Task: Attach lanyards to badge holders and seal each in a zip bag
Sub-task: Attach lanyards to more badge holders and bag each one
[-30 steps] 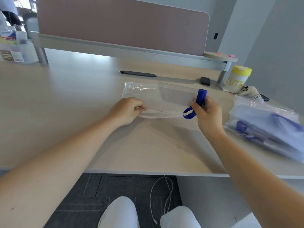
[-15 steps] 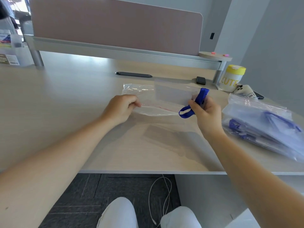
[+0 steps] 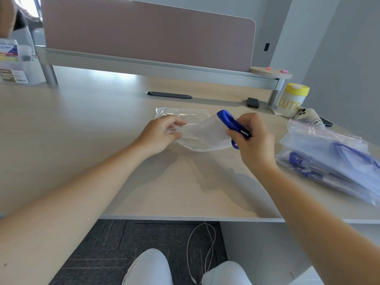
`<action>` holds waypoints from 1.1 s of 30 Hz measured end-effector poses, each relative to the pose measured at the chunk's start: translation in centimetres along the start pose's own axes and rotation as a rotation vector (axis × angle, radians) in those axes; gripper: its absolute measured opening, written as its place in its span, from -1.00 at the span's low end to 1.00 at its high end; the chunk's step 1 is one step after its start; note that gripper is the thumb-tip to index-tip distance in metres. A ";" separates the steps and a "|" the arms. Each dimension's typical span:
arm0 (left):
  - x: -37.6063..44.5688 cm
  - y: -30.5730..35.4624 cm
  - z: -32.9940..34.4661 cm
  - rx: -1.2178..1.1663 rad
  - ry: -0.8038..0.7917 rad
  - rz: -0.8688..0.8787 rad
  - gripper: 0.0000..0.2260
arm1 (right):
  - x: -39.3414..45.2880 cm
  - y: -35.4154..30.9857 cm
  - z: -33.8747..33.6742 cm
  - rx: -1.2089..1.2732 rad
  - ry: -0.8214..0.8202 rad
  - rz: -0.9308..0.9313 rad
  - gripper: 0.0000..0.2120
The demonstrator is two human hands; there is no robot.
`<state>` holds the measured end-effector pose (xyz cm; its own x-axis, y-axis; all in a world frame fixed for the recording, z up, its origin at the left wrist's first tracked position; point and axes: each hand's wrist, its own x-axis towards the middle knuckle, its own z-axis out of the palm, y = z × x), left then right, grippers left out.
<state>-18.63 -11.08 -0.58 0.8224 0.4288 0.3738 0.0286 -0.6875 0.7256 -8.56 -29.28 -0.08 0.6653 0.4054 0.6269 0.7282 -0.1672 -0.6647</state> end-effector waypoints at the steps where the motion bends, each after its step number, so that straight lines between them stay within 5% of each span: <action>1: 0.0 0.2 0.0 -0.020 -0.022 -0.015 -0.67 | 0.0 0.0 0.1 -0.038 0.018 -0.056 -0.86; 5: -0.1 0.6 -0.1 -0.030 -0.101 -0.028 -0.49 | 0.3 0.4 0.9 -0.157 0.075 -0.244 -0.82; 13: 0.1 0.7 0.2 -0.009 -0.019 0.081 -0.55 | 0.5 0.7 2.0 -0.297 0.001 -0.361 -0.70; 17: 0.3 1.1 0.6 -0.058 0.028 0.132 -0.64 | 0.8 -0.1 2.2 -0.259 -0.041 -0.228 -0.80; 20: 0.5 1.2 0.8 -0.132 0.073 0.137 -0.70 | 1.0 -0.3 2.4 -0.275 -0.025 -0.342 -0.91; 27: 1.0 1.3 1.1 -0.257 0.082 0.077 -0.77 | 1.1 -0.5 3.2 -0.215 -0.040 -0.355 -0.81; 33: 1.1 1.7 1.4 -0.319 0.091 0.058 -0.82 | 0.9 -1.4 3.0 -0.100 -0.067 -0.192 -0.85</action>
<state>-16.84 -12.54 0.25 0.7630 0.4551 0.4591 -0.2078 -0.4999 0.8408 -9.50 -25.96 0.16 0.5033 0.4963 0.7074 0.8551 -0.1680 -0.4905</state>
